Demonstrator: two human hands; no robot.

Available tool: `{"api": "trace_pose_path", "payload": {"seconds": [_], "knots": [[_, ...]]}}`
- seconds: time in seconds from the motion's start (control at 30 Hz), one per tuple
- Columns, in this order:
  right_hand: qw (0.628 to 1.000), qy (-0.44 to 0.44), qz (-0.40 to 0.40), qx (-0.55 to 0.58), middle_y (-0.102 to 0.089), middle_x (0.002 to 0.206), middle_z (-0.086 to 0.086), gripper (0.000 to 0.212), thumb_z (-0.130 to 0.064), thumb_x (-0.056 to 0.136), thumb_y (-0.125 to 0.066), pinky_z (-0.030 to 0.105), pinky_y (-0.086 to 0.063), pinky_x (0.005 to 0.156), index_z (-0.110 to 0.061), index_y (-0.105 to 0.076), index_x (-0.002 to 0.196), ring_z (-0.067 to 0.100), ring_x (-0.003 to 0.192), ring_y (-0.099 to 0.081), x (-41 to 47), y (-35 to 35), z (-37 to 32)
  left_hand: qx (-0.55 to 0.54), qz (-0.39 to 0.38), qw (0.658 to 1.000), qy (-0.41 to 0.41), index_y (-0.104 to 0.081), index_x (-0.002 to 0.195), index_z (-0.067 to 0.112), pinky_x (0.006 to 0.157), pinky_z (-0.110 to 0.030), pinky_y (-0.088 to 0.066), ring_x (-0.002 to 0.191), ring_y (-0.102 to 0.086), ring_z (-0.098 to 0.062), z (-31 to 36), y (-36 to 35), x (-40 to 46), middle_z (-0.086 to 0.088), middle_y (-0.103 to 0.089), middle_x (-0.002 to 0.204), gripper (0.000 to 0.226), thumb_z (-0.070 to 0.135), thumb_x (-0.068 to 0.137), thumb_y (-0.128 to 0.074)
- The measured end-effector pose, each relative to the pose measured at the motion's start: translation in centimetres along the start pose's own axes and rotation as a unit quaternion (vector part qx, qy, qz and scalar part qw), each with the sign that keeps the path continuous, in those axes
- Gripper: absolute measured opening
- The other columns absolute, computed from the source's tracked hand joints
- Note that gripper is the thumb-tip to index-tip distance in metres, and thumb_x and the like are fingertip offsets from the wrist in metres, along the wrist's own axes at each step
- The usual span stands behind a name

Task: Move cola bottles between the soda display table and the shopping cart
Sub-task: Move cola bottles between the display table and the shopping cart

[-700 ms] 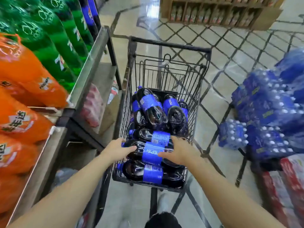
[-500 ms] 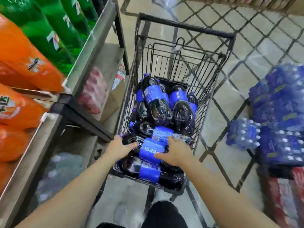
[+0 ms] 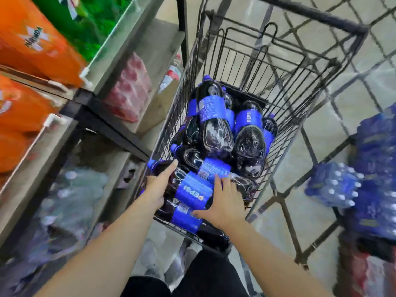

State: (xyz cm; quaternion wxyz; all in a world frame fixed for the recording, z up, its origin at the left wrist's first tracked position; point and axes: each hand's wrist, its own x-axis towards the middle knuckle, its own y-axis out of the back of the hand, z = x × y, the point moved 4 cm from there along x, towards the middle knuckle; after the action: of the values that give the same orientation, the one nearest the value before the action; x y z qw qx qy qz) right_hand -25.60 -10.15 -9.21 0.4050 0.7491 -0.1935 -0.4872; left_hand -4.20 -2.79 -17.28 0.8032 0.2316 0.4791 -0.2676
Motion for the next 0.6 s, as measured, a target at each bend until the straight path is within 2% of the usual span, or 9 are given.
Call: {"api": "trace_pose_path", "payload": {"seconds": [0.03,0.1,0.23,0.33,0.43,0.53,0.6], "knots": [[1.000,0.001,0.004,-0.003,-0.018,0.165,0.006,0.142,-0.093,0.062,-0.062,0.047,-0.030,0.118,-0.012,-0.006,0.164,0.028,0.151,-0.019,0.0,-0.1,0.0,0.001,-0.005,1.000,0.004,-0.057,0.140,0.014,0.092,-0.055,-0.061,0.099,-0.078,-0.032,0.3,-0.3,-0.8,-0.008,-0.076,0.122,0.138,0.076,0.024,-0.099],[1.000,0.010,0.000,-0.018,-0.020,0.162,0.004,0.143,-0.094,0.058,-0.064,0.049,-0.032,0.116,-0.013,-0.009,0.163,0.027,0.149,-0.022,0.1,-0.1,-0.3,0.003,0.001,1.000,0.009,-0.063,0.131,0.016,0.094,-0.054,-0.060,0.096,-0.078,-0.032,0.6,-0.2,-1.0,-0.008,-0.078,0.116,0.130,0.079,0.022,-0.097],[0.999,0.029,0.000,-0.030,-0.034,0.151,0.000,0.124,-0.086,0.062,-0.070,0.049,-0.035,0.112,-0.018,-0.025,0.156,0.025,0.142,-0.031,0.2,-0.2,-0.4,0.009,-0.020,1.000,0.002,-0.069,0.123,0.014,0.095,-0.052,-0.060,0.089,-0.080,-0.032,1.4,-0.6,-2.2,-0.008,-0.082,0.102,0.117,0.072,0.027,-0.100],[0.999,0.032,0.003,-0.026,-0.041,0.149,0.000,0.114,-0.079,0.068,-0.071,0.051,-0.036,0.112,-0.018,-0.026,0.154,0.025,0.139,-0.037,0.1,-0.5,-0.4,0.006,-0.062,0.998,0.009,-0.070,0.126,0.014,0.096,-0.051,-0.060,0.093,-0.080,-0.033,1.6,-0.6,-3.0,-0.011,-0.081,0.104,0.117,0.062,0.024,-0.103],[0.999,0.033,0.020,-0.024,-0.042,0.149,0.000,0.111,-0.077,0.070,-0.071,0.051,-0.036,0.112,-0.019,-0.026,0.153,0.025,0.138,-0.040,-0.5,-0.7,-0.6,-0.022,-0.026,0.999,-0.010,-0.066,0.124,0.011,0.087,-0.053,-0.063,0.088,-0.080,-0.033,1.5,-0.2,-3.9,-0.012,-0.081,0.101,0.116,0.059,0.025,-0.103],[0.998,0.038,0.045,-0.039,-0.042,0.151,0.002,0.113,-0.077,0.071,-0.070,0.050,-0.033,0.113,-0.017,-0.025,0.155,0.028,0.138,-0.040,-1.5,-0.7,-0.7,-0.068,0.008,0.997,-0.044,-0.064,0.114,0.011,0.085,-0.057,-0.063,0.086,-0.080,-0.033,0.9,0.2,-5.9,-0.013,-0.081,0.097,0.084,0.044,0.047,-0.102],[0.996,0.040,0.062,-0.048,-0.043,0.151,0.005,0.114,-0.077,0.071,-0.071,0.049,-0.032,0.114,-0.014,-0.026,0.155,0.030,0.138,-0.041,-2.3,-0.6,-0.9,-0.092,0.030,0.993,-0.067,-0.063,0.111,0.015,0.087,-0.056,-0.063,0.088,-0.079,-0.031,0.5,0.6,-6.7,-0.011,-0.080,0.101,0.079,0.042,0.048,-0.102]]}}
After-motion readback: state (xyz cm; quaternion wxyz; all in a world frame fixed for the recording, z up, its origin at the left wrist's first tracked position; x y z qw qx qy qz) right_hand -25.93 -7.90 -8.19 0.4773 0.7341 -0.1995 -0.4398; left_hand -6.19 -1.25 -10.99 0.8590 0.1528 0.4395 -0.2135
